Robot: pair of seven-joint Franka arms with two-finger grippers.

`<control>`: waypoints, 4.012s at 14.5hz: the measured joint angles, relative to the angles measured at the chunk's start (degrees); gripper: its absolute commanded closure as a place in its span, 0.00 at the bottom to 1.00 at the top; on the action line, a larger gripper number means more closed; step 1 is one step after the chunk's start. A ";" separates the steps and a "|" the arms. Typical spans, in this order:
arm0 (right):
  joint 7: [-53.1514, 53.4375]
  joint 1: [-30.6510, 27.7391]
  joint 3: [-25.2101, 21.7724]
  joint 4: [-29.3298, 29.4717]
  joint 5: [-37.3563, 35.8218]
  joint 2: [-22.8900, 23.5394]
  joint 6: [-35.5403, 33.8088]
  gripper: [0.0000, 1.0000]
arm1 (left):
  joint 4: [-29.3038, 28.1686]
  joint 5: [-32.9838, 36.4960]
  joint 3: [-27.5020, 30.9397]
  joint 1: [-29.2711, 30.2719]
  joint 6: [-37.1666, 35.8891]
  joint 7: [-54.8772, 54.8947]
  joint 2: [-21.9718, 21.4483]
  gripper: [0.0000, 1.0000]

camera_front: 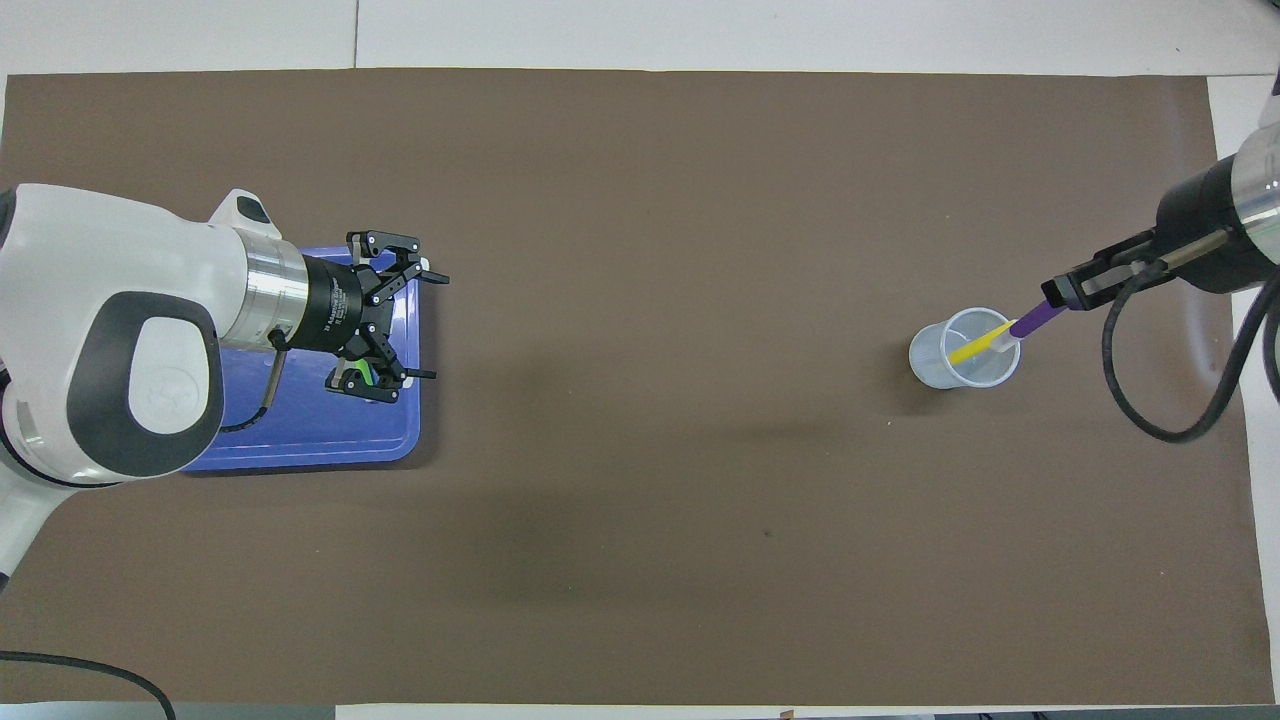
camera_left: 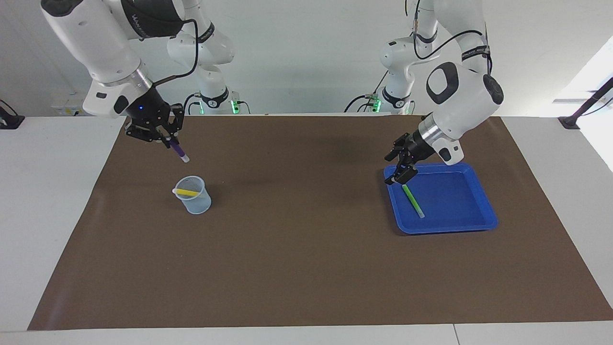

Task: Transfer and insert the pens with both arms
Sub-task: 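Insert the purple pen into the cup with the right gripper, then grasp the green pen with the left gripper while the right gripper withdraws, then lift the green pen toward the right gripper with the left gripper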

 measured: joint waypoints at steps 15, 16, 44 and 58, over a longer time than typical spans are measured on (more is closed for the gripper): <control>-0.50 -2.18 0.10 -22.03 -0.18 -2.23 19.46 1.00 | -0.93 27.16 -0.51 3.00 6.24 49.75 11.32 0.08; -0.50 -2.35 0.10 -22.74 -0.18 -2.53 19.83 1.00 | -0.93 28.29 -0.54 2.71 6.94 50.56 12.23 0.11; 31.72 13.09 1.47 -19.66 38.93 -4.59 24.65 0.00 | 6.32 33.08 -0.23 2.28 -1.60 53.79 15.80 1.00; 47.33 23.79 1.36 -19.99 38.94 -4.66 36.86 0.00 | 14.51 -8.62 -2.44 2.52 -19.43 2.22 11.83 1.00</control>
